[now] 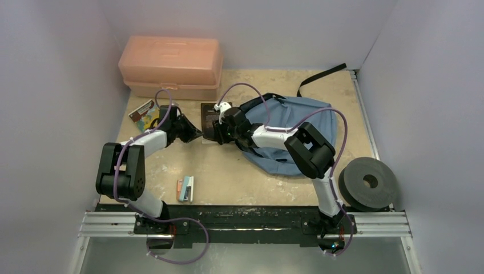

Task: Pack the student bag
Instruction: Pick up the book from the center of the board.

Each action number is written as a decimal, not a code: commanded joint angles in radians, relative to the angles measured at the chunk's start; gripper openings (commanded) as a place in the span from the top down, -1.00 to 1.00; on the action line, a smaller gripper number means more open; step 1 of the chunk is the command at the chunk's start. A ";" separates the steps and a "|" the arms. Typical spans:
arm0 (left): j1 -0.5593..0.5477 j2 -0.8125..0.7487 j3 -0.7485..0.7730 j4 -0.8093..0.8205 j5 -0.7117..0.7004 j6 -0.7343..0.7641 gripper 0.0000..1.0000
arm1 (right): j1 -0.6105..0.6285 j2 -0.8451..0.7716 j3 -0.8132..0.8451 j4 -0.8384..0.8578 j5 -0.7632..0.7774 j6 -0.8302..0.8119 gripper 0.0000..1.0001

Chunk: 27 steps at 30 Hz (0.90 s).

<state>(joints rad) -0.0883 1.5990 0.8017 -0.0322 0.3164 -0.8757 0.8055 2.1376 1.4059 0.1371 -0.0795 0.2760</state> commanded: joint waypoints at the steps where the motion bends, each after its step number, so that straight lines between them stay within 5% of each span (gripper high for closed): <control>1: -0.004 -0.049 -0.007 0.049 0.034 -0.015 1.00 | 0.024 -0.110 -0.107 0.092 -0.010 -0.180 0.02; 5: -0.004 -0.054 -0.016 0.052 0.042 -0.019 1.00 | 0.062 -0.185 -0.218 0.222 0.047 -0.333 -0.47; 14: -0.004 -0.110 -0.045 0.035 0.064 -0.038 1.00 | 0.199 -0.102 -0.206 0.411 0.422 -0.580 -0.55; 23: -0.004 -0.180 -0.074 -0.011 0.067 -0.048 1.00 | 0.227 -0.040 -0.208 0.583 0.619 -0.547 0.29; 27: -0.002 -0.220 -0.091 -0.029 0.077 -0.061 1.00 | 0.227 -0.041 -0.212 0.579 0.621 -0.534 0.93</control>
<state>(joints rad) -0.0883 1.4399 0.7322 -0.0360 0.3630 -0.9180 1.0401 2.1071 1.1759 0.6254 0.4599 -0.2687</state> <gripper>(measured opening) 0.003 0.165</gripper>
